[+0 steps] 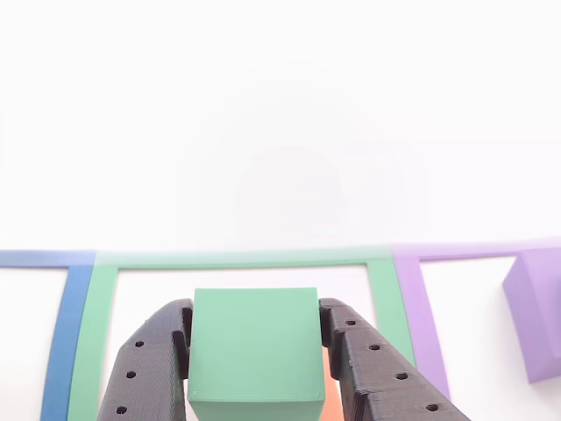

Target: Tower of hanoi

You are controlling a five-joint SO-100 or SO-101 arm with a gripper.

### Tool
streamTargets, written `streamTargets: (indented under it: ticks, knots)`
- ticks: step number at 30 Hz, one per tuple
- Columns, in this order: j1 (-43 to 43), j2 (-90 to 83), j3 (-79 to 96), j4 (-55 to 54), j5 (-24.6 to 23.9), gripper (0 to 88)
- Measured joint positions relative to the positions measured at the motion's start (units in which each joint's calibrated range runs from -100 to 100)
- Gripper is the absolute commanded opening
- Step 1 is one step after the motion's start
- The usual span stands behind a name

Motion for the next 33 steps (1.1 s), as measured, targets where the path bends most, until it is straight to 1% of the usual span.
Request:
streamTargets:
  ticks: [15,22,27,33]
  knots:
    - [0.9,1.5,-0.3,-0.7,0.0,5.6]
    - [0.9,2.4,-0.4,-0.8,0.0,13.7]
    - [0.9,2.8,-0.6,-1.0,0.0,25.5]
    - [0.9,2.8,-1.0,-1.6,0.0,28.9]
